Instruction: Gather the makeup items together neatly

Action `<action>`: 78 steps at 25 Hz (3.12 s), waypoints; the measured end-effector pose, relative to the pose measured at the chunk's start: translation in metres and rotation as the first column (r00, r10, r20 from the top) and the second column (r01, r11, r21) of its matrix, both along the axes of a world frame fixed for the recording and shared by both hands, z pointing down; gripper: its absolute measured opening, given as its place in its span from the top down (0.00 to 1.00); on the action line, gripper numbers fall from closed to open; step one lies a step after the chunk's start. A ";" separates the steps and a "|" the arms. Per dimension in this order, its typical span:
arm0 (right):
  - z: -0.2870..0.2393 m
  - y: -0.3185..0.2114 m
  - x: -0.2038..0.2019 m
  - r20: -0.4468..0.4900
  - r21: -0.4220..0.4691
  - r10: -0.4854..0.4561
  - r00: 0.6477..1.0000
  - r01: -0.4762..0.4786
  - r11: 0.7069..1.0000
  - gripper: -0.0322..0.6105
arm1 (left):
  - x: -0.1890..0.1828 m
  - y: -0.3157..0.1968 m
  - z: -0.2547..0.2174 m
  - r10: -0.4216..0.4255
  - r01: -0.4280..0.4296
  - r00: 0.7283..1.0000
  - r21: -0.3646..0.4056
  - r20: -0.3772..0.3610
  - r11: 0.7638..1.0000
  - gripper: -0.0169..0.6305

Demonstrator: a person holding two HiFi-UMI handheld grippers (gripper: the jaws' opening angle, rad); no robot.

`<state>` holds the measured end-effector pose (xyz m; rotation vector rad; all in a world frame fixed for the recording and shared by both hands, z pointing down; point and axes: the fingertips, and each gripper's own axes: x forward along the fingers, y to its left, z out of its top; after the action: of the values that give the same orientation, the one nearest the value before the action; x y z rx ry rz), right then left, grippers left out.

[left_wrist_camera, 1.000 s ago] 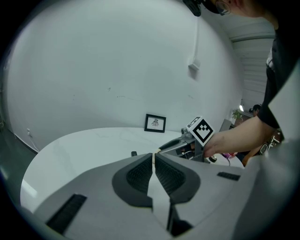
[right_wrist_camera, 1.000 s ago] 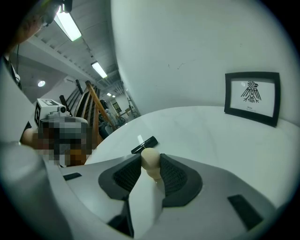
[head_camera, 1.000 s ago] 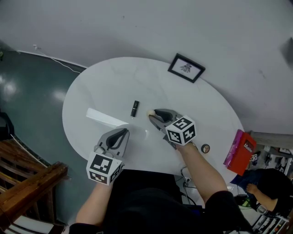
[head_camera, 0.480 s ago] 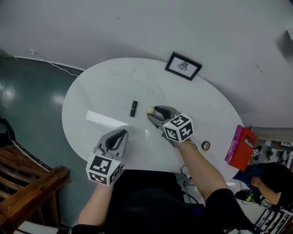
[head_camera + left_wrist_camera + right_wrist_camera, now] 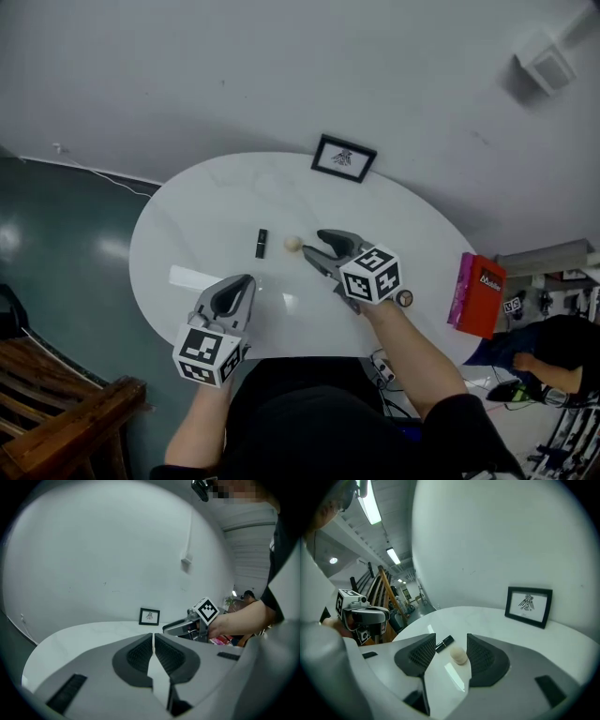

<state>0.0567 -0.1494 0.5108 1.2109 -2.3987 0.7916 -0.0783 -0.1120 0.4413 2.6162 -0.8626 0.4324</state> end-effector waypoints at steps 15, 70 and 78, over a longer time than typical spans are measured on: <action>-0.132 0.082 0.037 -0.007 0.316 0.093 0.996 -0.086 0.945 0.89 | 0.078 0.028 -0.068 0.185 -0.175 0.978 0.101 -0.100 0.979 0.94; 0.096 0.219 0.227 -0.325 -0.073 0.055 0.944 -0.083 0.994 0.62 | 0.257 0.135 -0.001 0.222 -0.221 0.972 -0.028 0.082 0.975 0.94; 0.115 0.220 0.233 -0.371 -0.139 0.091 0.924 -0.152 0.979 0.62 | 0.239 0.127 -0.005 0.222 -0.220 0.972 -0.029 0.078 0.975 0.94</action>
<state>0.2896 0.0708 0.6260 1.3184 -1.9371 0.7131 0.1608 0.0153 0.4367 2.7026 -0.5881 0.6068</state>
